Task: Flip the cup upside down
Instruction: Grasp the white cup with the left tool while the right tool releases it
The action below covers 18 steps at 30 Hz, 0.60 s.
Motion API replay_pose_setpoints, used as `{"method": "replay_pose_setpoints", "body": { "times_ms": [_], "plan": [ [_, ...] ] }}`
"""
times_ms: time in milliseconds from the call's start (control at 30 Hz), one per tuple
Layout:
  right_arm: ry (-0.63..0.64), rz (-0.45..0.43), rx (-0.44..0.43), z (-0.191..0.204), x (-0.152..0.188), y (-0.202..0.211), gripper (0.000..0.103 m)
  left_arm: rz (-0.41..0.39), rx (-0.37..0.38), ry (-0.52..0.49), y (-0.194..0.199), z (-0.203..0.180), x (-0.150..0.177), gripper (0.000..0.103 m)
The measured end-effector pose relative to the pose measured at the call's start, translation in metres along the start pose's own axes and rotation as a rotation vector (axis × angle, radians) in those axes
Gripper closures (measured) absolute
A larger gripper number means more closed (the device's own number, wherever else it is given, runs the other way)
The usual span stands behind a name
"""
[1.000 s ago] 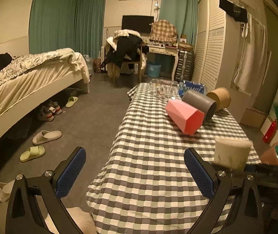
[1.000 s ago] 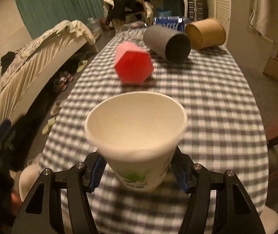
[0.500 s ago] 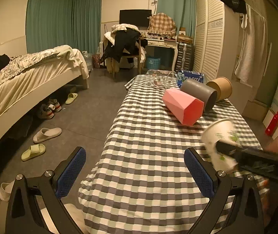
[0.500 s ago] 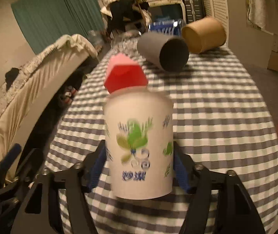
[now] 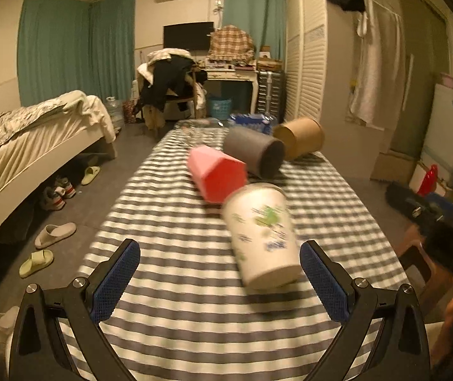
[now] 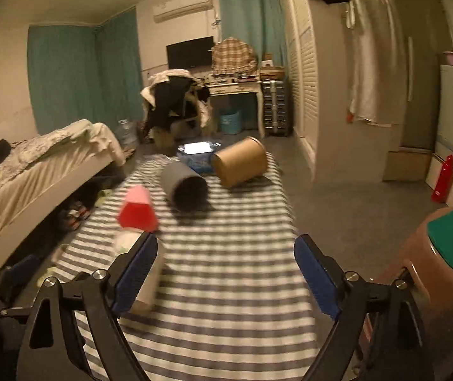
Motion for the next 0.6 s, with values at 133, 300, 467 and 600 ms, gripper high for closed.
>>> {"method": "replay_pose_setpoints", "body": {
  "times_ms": [133, 300, 467, 600],
  "plan": [
    [-0.034, 0.057, -0.008, -0.023, 0.021, -0.022, 0.015, 0.034, 0.003, -0.020, -0.018, -0.021, 0.009, 0.000],
    [-0.074, 0.079, -0.028, -0.039, 0.028, -0.035, 0.015, 0.082, -0.036, -0.026, -0.041, -0.030, 0.014, 0.001],
    [-0.091, 0.106, -0.050, -0.043, 0.031, -0.043, 0.015, 0.103, -0.048, -0.030, -0.048, -0.028, 0.017, 0.018],
    [-0.082, 0.123, -0.048, -0.041, 0.034, -0.047, 0.015, 0.131, -0.039, -0.030, -0.053, -0.025, 0.019, 0.046]
  ]
}}
Point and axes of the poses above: each gripper's, at about its wrist camera, not at the fingertips, and y roughly against the way its jaws point, z to its left, x to its underside, the point moved 3 cm from there along -y, roughly the way its jaws point, and after that the axes turned 1 degree about x, right-handed, at the moved point
